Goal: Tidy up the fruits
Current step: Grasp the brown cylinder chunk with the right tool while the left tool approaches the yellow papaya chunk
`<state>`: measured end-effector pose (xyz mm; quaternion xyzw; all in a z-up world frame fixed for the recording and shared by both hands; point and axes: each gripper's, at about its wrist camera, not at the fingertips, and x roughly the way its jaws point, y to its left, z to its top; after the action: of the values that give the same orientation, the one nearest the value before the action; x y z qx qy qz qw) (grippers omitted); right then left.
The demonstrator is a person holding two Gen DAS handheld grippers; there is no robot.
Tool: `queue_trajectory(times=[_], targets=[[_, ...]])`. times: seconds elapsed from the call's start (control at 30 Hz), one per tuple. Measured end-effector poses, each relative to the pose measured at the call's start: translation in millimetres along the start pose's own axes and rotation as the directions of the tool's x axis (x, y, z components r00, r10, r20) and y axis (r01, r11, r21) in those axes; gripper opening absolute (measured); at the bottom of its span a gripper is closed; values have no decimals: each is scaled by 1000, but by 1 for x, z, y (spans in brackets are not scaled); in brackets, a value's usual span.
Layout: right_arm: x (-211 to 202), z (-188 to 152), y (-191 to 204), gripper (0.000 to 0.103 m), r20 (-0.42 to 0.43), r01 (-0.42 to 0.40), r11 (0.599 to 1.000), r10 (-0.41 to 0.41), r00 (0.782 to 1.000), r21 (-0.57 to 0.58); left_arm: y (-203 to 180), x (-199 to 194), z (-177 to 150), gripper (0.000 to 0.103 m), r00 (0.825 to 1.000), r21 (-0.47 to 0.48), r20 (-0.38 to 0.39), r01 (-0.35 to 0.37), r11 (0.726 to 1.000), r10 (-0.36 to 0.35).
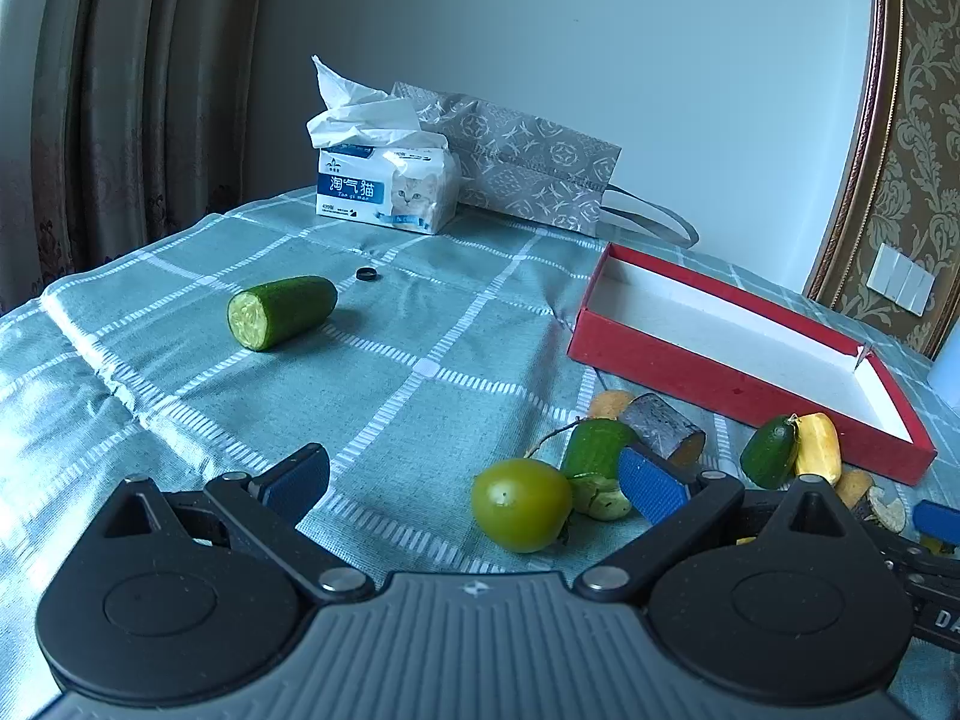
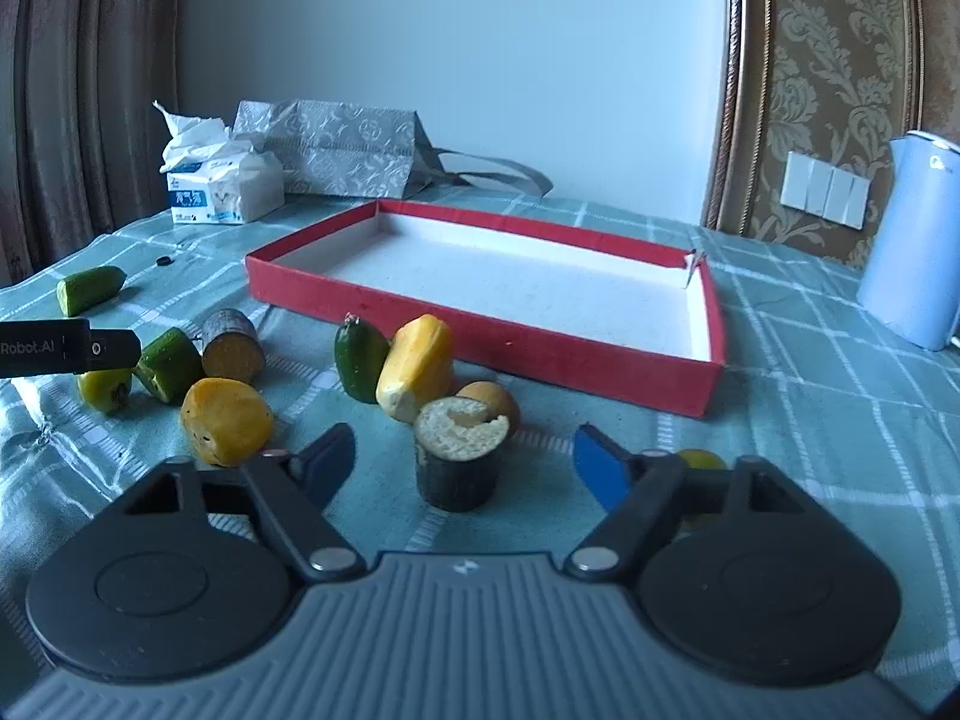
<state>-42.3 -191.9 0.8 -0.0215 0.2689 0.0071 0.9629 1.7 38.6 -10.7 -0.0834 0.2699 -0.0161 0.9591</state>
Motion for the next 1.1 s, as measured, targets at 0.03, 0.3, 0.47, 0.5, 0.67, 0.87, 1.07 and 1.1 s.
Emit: queue_trajectory(times=[0.03, 0.3, 0.47, 0.5, 0.67, 0.87, 1.07, 1.1], targets=[[2, 1, 1, 64, -10, -6, 1000, 6, 1000, -1, 0, 0, 0, 103, 1000, -1, -1, 2, 1000, -2], [26, 9, -1, 32, -88, -24, 1000, 26, 996, 20, 0, 1, 0, 103, 1000, -6, -2, 11, 1000, -11], [18, 7, -7, 32, -65, -41, 997, 45, 997, 61, 0, -2, -1, 103, 999, -3, 6, 38, 999, -38], [13, 7, -10, 32, -49, -46, 996, 50, 998, 78, 0, -4, -1, 103, 999, 0, 11, 50, 999, -50], [-14, 3, -21, 32, 30, -55, 995, 52, 998, 83, -7, -11, -4, 103, 989, 62, 23, 143, 988, -145], [-34, -3, -44, 32, 90, -37, 994, 28, 996, 103, -23, -21, -10, 103, 973, 164, 41, 218, 962, -228], [-32, -8, -57, 32, 87, -58, 988, 46, 995, 146, -44, -25, -15, 103, 967, 292, 44, 227, 929, -250], [-32, -8, -57, 32, 92, -63, 987, 50, 994, 146, -47, -27, -16, 103, 963, 310, 54, 235, 921, -264]])
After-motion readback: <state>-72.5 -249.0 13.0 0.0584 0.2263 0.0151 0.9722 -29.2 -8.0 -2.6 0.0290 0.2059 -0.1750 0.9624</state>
